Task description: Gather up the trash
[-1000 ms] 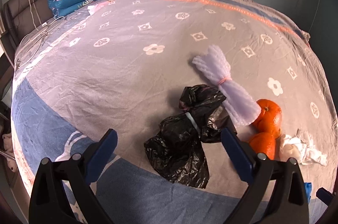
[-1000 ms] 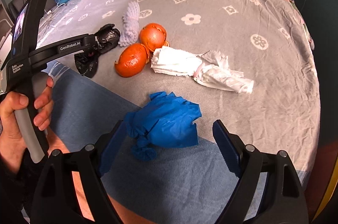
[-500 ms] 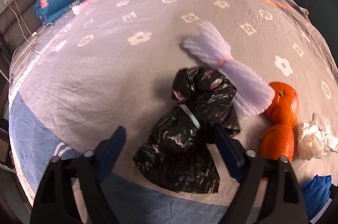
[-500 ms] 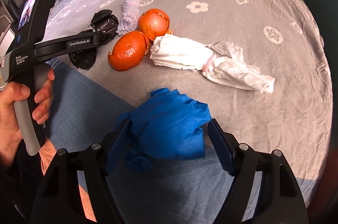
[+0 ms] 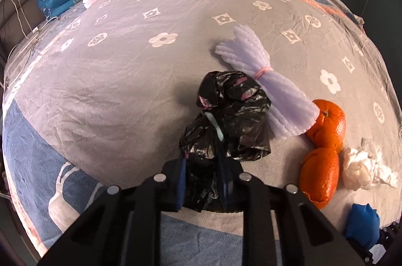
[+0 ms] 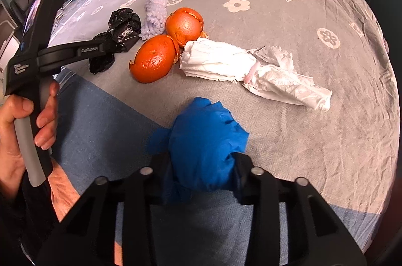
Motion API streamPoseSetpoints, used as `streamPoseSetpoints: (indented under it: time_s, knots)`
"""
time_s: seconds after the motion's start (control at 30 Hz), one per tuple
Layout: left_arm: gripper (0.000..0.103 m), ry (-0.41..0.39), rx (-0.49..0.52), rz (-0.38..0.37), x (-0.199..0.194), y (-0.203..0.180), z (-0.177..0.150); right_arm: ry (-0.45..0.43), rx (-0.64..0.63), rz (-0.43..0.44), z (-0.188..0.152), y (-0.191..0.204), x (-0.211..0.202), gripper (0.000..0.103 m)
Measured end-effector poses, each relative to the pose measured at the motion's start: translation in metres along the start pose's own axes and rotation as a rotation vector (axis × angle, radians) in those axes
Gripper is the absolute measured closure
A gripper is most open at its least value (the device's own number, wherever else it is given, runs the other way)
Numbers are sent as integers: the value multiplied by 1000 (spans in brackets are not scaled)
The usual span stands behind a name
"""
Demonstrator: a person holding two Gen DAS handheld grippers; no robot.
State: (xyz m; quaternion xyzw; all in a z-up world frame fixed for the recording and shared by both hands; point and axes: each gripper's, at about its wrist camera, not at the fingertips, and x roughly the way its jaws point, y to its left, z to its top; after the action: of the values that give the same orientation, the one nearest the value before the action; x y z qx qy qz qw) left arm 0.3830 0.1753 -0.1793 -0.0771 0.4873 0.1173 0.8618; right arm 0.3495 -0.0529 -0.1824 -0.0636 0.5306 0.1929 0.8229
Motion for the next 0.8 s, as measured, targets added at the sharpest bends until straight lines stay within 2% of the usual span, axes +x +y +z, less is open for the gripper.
streamPoseSetpoints:
  time_s: [0.1, 0.2, 0.6, 0.8]
  knots:
    - [84, -1, -31, -31, -5, 5, -1, -15, -10, -3, -1, 1, -4, 80]
    - [84, -19, -60, -61, -14, 8, -1, -32, -16, 3, -3, 3, -11, 82]
    - [84, -100, -116, -93, -48, 22, -5, -89, 11, 38, -13, 2, -48, 83]
    - [84, -115, -151, -101, -60, 24, -13, -108, 19, 57, -23, 4, -66, 83]
